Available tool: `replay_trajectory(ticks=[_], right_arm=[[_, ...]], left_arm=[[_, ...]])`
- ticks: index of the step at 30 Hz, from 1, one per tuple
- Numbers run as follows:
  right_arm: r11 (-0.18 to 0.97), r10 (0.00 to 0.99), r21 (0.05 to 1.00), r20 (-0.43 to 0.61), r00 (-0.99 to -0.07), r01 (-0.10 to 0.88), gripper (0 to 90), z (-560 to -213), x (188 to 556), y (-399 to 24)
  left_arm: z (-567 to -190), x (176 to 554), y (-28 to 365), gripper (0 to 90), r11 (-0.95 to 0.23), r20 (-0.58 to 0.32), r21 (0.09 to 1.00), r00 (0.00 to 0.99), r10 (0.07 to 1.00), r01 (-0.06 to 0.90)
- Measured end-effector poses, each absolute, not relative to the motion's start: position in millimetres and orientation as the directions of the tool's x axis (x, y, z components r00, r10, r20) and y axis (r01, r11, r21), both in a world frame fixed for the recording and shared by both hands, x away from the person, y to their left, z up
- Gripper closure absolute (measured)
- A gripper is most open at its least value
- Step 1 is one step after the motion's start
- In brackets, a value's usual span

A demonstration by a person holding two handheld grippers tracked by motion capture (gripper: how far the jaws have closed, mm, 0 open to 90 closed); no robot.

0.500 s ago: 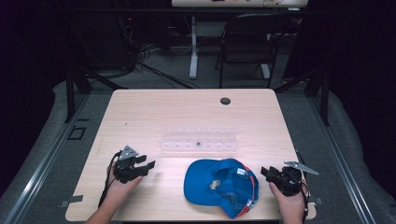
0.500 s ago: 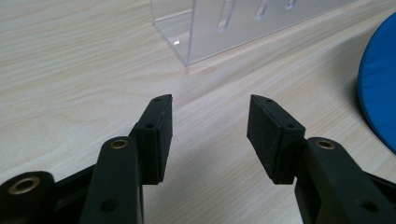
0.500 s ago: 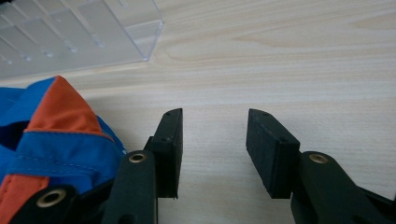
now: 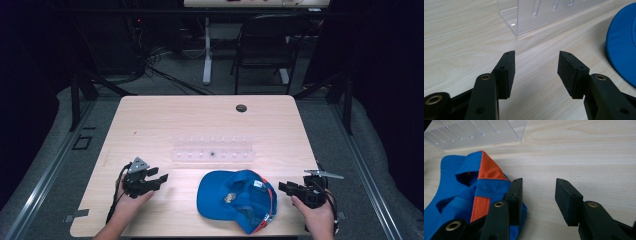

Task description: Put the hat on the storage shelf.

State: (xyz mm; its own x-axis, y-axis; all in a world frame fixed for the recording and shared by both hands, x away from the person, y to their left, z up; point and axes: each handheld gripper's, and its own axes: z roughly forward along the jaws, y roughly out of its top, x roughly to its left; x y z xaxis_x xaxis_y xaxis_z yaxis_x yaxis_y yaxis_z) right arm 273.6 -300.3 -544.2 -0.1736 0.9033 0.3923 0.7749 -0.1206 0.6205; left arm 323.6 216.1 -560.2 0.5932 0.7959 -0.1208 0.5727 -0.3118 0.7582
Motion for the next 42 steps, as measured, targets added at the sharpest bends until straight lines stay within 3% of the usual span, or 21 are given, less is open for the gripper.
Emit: replay_trajectory(ticks=[5, 23, 42], right_arm=[[-0.14, 0.883, 0.554, 0.445, -0.15, 0.82, 61.5, -533, 276, -311], [-0.036, 0.805, 0.461, 0.539, -0.247, 0.887, 58.7, -511, 272, -299], [0.02, 0.756, 0.352, 0.607, -0.245, 0.936, 60.4, -533, 269, -276]], left_arm=[[-561, 323, 215, 49.0, -0.315, -0.124, 0.755, 0.597, 0.792, 0.575], [-562, 324, 215, 49.0, -0.313, -0.12, 0.751, 0.587, 0.801, 0.581], [-561, 324, 217, 49.0, -0.314, -0.117, 0.756, 0.59, 0.799, 0.575]])
